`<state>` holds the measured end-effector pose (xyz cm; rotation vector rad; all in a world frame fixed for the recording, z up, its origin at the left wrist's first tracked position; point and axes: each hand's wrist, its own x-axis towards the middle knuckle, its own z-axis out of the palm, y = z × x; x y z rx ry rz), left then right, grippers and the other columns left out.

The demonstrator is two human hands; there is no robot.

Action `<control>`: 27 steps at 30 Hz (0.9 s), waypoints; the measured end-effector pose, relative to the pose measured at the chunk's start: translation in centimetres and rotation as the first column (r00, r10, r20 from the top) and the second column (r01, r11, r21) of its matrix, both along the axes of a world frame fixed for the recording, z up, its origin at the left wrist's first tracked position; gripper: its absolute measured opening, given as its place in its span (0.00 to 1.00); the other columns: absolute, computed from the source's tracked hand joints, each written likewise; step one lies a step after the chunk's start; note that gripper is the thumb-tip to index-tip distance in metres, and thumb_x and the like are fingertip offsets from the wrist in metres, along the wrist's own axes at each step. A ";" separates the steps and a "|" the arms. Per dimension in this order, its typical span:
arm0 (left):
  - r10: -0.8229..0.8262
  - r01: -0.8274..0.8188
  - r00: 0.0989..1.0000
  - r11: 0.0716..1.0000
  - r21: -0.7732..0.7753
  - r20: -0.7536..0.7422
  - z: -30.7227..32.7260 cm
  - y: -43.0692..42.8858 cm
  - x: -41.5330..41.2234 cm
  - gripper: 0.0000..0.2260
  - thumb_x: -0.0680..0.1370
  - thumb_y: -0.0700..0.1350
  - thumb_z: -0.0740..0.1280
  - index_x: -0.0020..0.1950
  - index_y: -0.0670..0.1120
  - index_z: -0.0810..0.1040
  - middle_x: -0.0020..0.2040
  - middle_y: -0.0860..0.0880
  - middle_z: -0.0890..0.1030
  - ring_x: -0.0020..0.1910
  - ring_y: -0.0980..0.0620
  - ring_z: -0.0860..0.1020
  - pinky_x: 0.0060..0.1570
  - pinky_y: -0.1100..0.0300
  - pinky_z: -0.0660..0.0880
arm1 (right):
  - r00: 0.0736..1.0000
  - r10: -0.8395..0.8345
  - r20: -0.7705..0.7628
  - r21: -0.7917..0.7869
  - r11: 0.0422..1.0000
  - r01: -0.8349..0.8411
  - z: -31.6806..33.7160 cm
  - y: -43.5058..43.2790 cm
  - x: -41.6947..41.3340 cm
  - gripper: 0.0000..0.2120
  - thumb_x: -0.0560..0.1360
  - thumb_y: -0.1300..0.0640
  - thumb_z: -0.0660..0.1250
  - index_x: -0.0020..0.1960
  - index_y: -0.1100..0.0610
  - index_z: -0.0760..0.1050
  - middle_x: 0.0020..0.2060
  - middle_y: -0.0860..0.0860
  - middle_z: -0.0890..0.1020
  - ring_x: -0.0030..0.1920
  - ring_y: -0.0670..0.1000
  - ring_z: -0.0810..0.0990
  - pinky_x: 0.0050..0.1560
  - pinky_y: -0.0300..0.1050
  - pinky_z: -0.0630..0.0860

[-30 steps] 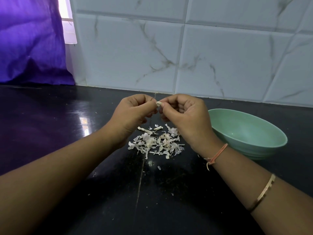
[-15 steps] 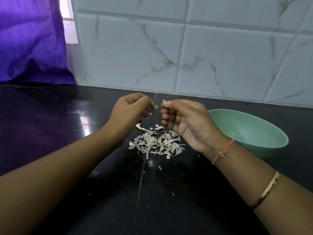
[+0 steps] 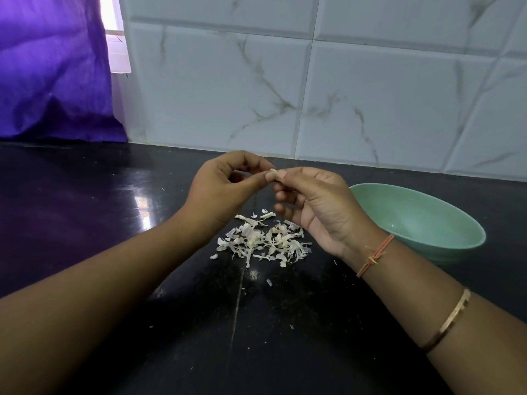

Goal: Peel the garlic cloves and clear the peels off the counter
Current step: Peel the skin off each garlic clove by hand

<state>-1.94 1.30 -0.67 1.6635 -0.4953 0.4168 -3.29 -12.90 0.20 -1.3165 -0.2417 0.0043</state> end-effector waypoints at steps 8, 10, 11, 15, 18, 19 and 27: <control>-0.007 0.005 0.998 1.000 -0.023 -0.058 0.2 0.0 -0.1 0.02 0.72 0.43 0.70 0.40 0.47 0.80 0.39 0.44 0.78 0.36 0.54 0.71 0.33 0.70 0.69 | 0.997 -0.028 0.071 -0.073 0.997 0.033 0.0 0.0 -0.1 0.04 0.75 0.63 0.65 0.41 0.60 0.75 0.34 0.52 0.77 0.32 0.44 0.75 0.32 0.39 0.77; -0.017 0.014 0.997 0.999 -0.036 -0.076 0.2 0.0 -0.1 0.02 0.72 0.43 0.70 0.39 0.47 0.79 0.39 0.44 0.77 0.37 0.51 0.70 0.32 0.69 0.69 | 0.997 -0.017 0.072 -0.076 0.997 0.023 0.0 -0.1 -0.2 0.04 0.75 0.63 0.65 0.41 0.61 0.76 0.33 0.52 0.77 0.32 0.44 0.75 0.32 0.38 0.77; -0.021 0.018 0.997 0.999 -0.039 -0.079 0.2 0.0 -0.1 0.03 0.72 0.43 0.70 0.39 0.47 0.79 0.39 0.44 0.77 0.38 0.51 0.70 0.32 0.69 0.69 | 0.997 -0.011 0.070 -0.076 0.997 0.016 0.0 -0.1 -0.1 0.04 0.75 0.64 0.65 0.41 0.61 0.76 0.33 0.52 0.77 0.32 0.45 0.75 0.32 0.38 0.77; -0.034 0.032 0.997 0.999 -0.034 -0.072 0.0 0.0 0.0 0.03 0.72 0.43 0.70 0.39 0.47 0.79 0.38 0.44 0.78 0.38 0.50 0.70 0.33 0.68 0.68 | 0.999 0.000 0.053 -0.071 0.997 0.004 0.0 -0.2 -0.1 0.04 0.75 0.64 0.65 0.41 0.61 0.76 0.32 0.52 0.77 0.32 0.45 0.75 0.32 0.38 0.77; -0.029 0.027 0.998 0.999 -0.034 -0.061 0.0 0.1 0.0 0.03 0.72 0.43 0.71 0.38 0.47 0.79 0.36 0.45 0.77 0.36 0.51 0.70 0.32 0.67 0.67 | 0.999 -0.003 0.045 -0.073 0.997 0.006 0.0 -0.2 -0.1 0.05 0.75 0.64 0.66 0.40 0.61 0.76 0.32 0.52 0.77 0.31 0.45 0.75 0.31 0.38 0.77; -0.020 0.018 0.998 0.999 -0.034 -0.056 0.0 0.1 0.0 0.04 0.71 0.43 0.71 0.37 0.48 0.79 0.35 0.47 0.77 0.34 0.53 0.70 0.32 0.68 0.68 | 0.999 -0.006 0.045 -0.073 0.997 0.009 0.0 -0.2 -0.1 0.05 0.75 0.65 0.66 0.40 0.62 0.76 0.32 0.52 0.77 0.31 0.45 0.75 0.31 0.38 0.77; 0.022 -0.023 0.999 1.000 -0.013 -0.029 0.0 0.0 0.0 0.06 0.72 0.41 0.71 0.36 0.47 0.77 0.27 0.56 0.74 0.27 0.62 0.68 0.30 0.70 0.66 | 0.998 -0.035 0.045 -0.042 0.998 0.037 -0.2 0.1 -0.1 0.04 0.74 0.65 0.66 0.40 0.63 0.76 0.32 0.53 0.77 0.30 0.44 0.76 0.31 0.37 0.77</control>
